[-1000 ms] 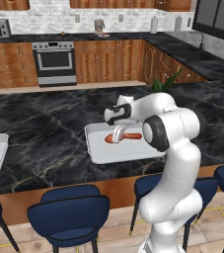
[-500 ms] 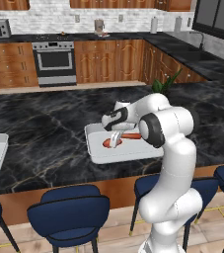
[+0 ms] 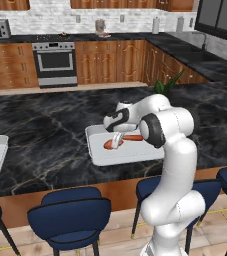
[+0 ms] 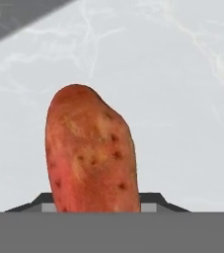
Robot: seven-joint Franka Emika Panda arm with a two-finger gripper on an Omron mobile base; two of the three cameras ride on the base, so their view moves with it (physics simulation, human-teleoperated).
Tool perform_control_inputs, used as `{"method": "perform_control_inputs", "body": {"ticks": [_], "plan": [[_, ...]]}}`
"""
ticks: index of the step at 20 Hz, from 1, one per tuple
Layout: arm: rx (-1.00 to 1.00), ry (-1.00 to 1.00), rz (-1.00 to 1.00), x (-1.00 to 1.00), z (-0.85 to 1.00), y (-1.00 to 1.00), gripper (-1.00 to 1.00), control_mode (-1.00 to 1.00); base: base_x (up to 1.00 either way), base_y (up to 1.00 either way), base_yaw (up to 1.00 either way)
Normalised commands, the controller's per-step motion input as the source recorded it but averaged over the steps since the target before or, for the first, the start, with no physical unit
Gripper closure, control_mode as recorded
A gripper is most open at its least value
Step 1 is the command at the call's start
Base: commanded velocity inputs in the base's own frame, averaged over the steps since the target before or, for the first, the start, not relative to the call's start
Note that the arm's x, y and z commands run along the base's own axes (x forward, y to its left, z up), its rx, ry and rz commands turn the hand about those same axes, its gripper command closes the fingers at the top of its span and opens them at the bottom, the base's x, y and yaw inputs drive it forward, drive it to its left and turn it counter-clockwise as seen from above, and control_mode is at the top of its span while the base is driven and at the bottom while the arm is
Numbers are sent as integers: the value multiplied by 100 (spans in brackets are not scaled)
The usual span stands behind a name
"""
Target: Place the cold items (sweet potato and carrot) from the fridge in one tupperware on the dining counter. Place the warm items (hot dog and kebab skewer) in the stove area in another tupperware.
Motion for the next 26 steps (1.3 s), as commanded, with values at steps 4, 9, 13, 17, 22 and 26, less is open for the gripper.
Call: {"method": "perform_control_inputs", "body": {"ticks": [4,9,13,17,22,26], "plan": [[0,-9,0,-11,11,0,-100,-100,0,0,0],[0,-9,0,-21,46,0,-100,-100,0,0,0],[0,-10,-6,-32,57,0,-100,-100,0,0,0],[1,-7,-19,-48,53,0,-100,-100,0,0,0],[5,-1,-32,-64,51,0,-100,-100,0,0,0],[10,0,-38,-77,53,0,-100,-100,0,0,0]]}}
